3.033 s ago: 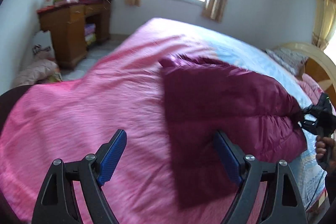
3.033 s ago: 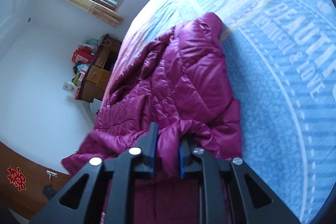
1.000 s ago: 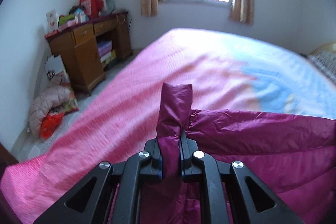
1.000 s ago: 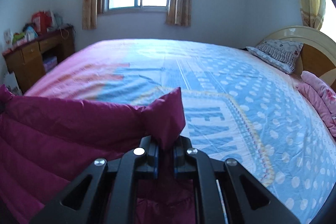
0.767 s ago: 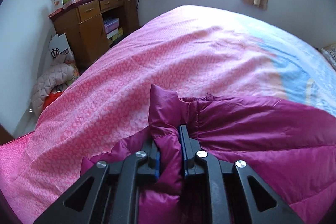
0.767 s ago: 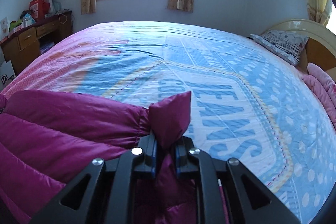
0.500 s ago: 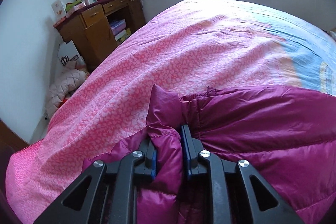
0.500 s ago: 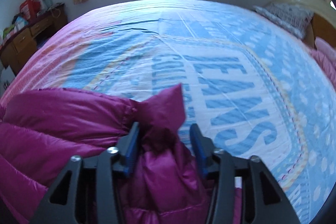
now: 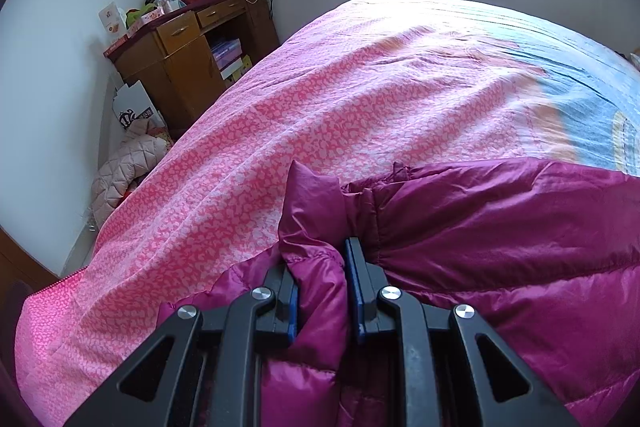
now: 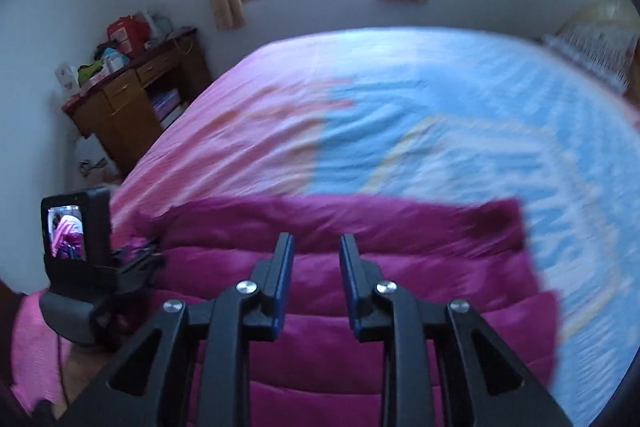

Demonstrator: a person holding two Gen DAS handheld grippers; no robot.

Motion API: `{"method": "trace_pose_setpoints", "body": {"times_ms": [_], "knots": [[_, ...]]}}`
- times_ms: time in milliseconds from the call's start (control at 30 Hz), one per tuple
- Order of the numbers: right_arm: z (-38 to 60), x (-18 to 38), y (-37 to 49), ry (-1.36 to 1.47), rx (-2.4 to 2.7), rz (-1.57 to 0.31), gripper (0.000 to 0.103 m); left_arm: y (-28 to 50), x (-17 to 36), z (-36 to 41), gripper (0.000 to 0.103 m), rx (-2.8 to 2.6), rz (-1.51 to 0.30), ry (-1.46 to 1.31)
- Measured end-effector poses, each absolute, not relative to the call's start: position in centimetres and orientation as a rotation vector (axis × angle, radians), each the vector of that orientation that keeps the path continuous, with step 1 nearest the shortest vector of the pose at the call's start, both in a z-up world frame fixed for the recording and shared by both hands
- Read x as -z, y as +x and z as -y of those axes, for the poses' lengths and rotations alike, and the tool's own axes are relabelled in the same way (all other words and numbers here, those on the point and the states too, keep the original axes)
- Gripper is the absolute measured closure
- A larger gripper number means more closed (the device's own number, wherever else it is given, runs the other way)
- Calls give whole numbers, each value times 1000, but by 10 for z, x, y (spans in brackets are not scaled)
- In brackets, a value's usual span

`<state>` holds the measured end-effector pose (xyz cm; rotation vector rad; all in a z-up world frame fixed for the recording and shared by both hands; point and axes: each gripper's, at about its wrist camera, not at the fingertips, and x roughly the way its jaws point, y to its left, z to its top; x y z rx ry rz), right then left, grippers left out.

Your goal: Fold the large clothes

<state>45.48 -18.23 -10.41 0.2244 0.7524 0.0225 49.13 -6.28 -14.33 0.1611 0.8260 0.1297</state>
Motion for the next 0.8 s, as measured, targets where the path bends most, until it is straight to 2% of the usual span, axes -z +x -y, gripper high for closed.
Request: {"method": "trace_pose_setpoints", "body": {"times_ms": [233, 467, 700, 733, 800], "knots": [[186, 161, 480, 283, -6, -825, 81, 491, 144, 65, 82, -131, -824, 160], [182, 166, 482, 239, 3, -838, 82, 491, 142, 65, 82, -136, -822, 170], [187, 169, 484, 254, -10, -828, 83, 460, 114, 22, 82, 16, -864, -18], [188, 170, 484, 259, -13, -827, 83, 446, 104, 10, 79, 24, -848, -38], [188, 169, 482, 258, -13, -825, 83, 420, 93, -2, 58, 8, -807, -50]]}}
